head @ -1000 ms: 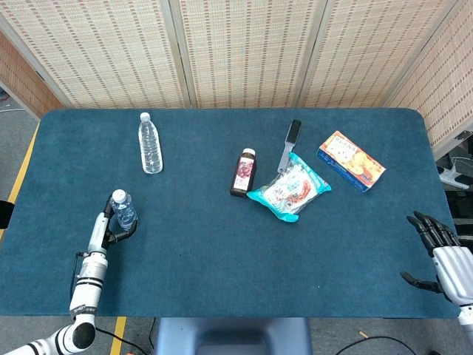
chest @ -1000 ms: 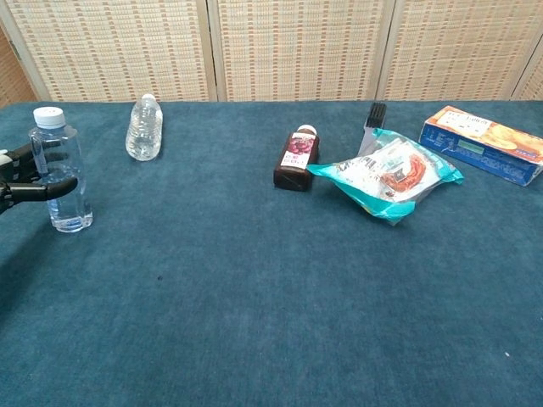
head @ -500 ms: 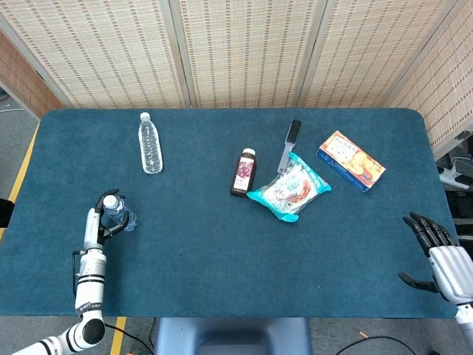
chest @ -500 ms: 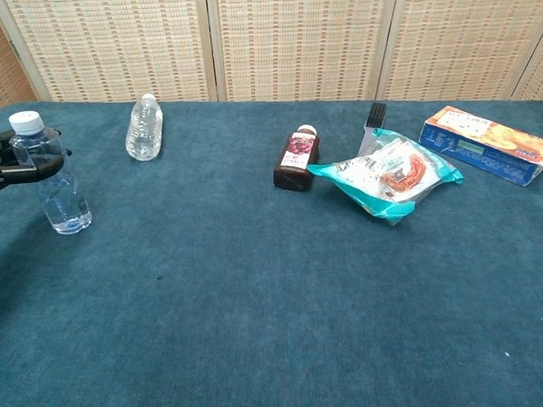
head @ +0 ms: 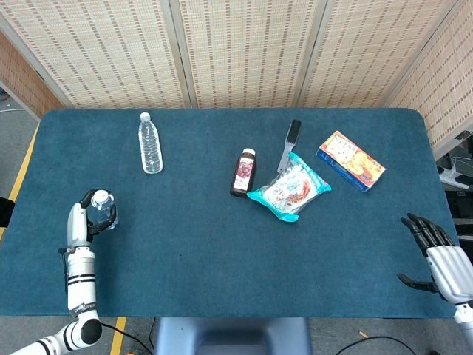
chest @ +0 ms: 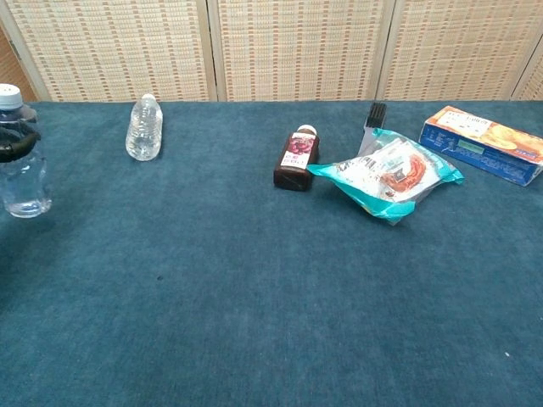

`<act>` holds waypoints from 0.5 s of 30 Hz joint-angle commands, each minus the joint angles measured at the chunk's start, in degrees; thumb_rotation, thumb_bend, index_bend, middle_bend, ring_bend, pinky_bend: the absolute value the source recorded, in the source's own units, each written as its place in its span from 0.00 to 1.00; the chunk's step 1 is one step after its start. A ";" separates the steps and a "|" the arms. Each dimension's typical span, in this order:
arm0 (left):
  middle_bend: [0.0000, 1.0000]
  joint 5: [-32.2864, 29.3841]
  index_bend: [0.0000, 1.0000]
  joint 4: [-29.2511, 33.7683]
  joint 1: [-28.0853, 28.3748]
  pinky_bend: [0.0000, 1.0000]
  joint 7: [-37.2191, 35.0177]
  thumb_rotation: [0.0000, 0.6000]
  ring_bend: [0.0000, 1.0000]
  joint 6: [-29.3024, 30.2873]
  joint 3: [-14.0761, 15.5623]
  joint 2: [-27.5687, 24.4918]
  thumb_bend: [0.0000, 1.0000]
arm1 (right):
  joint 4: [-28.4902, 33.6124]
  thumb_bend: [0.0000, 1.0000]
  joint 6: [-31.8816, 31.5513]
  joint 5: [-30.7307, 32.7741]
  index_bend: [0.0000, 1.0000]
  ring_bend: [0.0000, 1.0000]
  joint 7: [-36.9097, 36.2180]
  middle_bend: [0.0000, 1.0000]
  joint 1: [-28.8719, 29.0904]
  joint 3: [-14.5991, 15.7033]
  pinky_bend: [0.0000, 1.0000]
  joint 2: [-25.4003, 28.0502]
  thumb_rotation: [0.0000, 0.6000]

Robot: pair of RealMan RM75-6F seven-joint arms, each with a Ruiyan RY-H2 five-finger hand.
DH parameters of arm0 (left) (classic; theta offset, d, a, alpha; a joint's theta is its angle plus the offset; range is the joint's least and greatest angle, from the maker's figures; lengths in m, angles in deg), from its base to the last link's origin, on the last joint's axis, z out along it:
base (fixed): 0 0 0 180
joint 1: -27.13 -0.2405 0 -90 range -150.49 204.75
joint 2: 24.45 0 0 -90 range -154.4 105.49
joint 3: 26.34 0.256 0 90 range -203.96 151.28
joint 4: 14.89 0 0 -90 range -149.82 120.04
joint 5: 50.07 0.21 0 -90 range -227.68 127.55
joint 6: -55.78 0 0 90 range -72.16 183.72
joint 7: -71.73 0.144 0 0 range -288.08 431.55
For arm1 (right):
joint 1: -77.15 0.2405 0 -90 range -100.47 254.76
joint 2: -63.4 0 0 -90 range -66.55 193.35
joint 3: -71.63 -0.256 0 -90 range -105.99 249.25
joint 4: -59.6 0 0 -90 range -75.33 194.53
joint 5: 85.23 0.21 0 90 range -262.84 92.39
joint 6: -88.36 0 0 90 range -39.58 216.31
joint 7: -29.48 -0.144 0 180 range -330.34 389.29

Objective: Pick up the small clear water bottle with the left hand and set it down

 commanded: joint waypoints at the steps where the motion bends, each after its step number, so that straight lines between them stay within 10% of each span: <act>1: 0.51 2.33 0.47 -4.79 1.38 0.27 13.56 1.00 0.42 6.91 0.07 0.76 0.54 | -0.03 0.06 0.05 0.09 0.00 0.00 0.04 0.00 0.04 -0.03 0.11 -0.03 1.00; 7: 0.51 3.93 0.49 -3.02 1.47 0.31 10.42 1.00 0.43 7.25 0.32 0.63 0.54 | 0.04 0.06 0.22 0.07 0.00 0.00 -0.12 0.00 0.15 0.04 0.11 0.05 1.00; 15: 0.54 0.53 0.52 11.31 -1.71 0.37 -24.39 1.00 0.45 -5.06 -3.64 -5.08 0.55 | -0.03 0.06 0.57 0.25 0.00 0.00 -0.54 0.00 0.36 0.07 0.11 0.26 1.00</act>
